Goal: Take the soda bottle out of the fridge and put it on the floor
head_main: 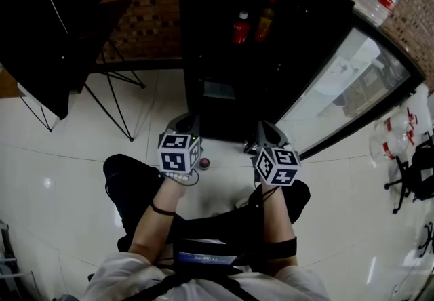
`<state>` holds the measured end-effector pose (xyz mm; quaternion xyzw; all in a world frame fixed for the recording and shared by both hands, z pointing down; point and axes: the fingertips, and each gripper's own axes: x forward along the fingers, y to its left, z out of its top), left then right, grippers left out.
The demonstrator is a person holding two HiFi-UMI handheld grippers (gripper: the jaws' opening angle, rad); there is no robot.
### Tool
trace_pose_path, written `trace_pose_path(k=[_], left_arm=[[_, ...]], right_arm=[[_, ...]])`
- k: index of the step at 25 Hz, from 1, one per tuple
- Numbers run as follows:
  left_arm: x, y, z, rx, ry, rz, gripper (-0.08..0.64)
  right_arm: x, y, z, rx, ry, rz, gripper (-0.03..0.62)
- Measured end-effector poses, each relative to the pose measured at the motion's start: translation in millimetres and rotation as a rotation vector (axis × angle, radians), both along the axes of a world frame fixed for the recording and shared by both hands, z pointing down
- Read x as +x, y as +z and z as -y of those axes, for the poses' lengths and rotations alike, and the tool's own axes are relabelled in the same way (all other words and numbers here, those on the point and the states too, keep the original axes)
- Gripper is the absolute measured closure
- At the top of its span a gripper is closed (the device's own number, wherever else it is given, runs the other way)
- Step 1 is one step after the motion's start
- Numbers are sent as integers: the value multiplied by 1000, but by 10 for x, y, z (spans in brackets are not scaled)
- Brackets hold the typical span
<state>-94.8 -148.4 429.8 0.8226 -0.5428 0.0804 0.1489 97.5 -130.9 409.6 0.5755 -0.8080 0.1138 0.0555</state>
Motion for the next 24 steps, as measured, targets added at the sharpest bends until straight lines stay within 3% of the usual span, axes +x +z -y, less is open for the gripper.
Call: trace_pose_path(k=[24], left_arm=[[19, 117, -3, -10, 3, -3, 558]], right_arm=[[19, 29, 6, 7, 11, -16, 578]])
